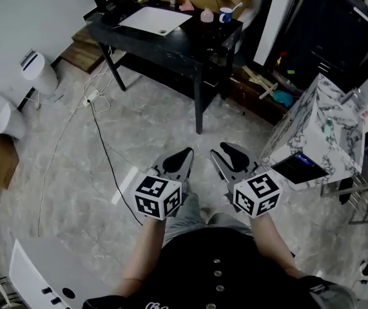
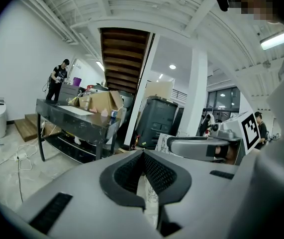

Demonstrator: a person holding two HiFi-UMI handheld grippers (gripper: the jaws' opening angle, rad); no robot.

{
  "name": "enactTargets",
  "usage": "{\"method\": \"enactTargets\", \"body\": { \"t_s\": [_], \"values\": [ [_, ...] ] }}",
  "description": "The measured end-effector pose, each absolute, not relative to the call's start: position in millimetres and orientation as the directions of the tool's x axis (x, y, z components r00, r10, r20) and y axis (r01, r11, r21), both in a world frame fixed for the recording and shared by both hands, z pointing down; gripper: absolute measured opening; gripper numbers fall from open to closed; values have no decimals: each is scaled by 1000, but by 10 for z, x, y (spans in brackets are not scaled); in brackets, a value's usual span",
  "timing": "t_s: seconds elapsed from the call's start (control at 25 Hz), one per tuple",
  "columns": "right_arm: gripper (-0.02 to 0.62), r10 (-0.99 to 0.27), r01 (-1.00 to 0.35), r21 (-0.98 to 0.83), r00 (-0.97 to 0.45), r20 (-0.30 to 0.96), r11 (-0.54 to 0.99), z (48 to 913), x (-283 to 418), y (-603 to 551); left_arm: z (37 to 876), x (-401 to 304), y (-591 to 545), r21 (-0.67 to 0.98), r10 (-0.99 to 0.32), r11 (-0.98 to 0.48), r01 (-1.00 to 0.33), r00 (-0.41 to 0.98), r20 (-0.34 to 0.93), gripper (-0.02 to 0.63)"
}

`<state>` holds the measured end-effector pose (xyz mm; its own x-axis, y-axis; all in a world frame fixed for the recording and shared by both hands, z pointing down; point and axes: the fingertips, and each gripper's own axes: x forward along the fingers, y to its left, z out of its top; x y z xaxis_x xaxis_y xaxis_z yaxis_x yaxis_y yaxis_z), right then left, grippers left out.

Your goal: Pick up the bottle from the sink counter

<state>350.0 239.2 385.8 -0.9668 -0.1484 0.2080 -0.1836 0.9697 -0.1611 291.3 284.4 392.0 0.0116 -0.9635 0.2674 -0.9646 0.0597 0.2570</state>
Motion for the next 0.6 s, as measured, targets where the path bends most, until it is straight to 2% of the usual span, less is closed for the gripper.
{"method": "enactTargets", "body": {
  "t_s": [0.28, 0.6],
  "values": [
    [163, -157, -199, -167, -960, 232, 966, 3939, 3080, 1953, 3932, 2559, 2404, 273, -962, 18, -962, 57, 267, 15],
    [173, -189, -227, -162, -957, 220, 960, 3831, 2242, 1350, 3766, 1688, 1820, 236, -962, -28, -971, 90, 257, 15]
  ]
}}
